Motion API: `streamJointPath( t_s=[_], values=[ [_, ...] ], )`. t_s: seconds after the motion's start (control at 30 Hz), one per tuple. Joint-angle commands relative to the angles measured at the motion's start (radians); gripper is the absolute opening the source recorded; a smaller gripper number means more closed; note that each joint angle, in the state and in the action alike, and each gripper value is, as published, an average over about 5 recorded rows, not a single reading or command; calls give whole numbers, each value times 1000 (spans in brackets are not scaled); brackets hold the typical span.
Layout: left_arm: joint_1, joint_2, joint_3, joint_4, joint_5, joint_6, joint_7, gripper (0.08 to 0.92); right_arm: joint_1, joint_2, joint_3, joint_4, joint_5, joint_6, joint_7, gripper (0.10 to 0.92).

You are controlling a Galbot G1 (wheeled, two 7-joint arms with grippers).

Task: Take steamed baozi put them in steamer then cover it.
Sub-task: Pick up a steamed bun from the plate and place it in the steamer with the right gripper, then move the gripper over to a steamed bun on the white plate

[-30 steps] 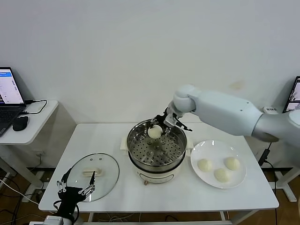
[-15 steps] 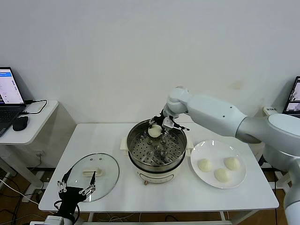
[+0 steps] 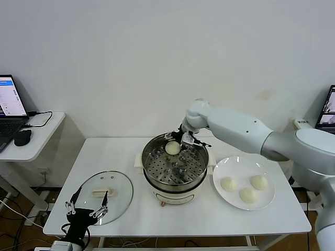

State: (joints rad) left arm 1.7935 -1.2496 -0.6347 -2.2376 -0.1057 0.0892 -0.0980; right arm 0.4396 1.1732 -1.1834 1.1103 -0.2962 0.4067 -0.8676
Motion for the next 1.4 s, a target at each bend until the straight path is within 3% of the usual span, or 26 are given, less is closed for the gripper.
streamJointPath(
  t_s=[0.03,0.33,0.73,1.4],
  values=[
    [1,6,-1,-6,-3,10,2,823,162,-159,-55,243,356,-402,-145,823],
    [-9,18,8,-40,-39,97,-6,823,241,-419,-63,411,460,-707,-183,823],
    [-44,24,5,-15,-51,106,-17,823,131,-731,-47,556,469,-744,-186,823],
    [-51,15,-15,7,-52,107,-17,823,-399,-684,270,420,209,-695,-169,823]
  ],
)
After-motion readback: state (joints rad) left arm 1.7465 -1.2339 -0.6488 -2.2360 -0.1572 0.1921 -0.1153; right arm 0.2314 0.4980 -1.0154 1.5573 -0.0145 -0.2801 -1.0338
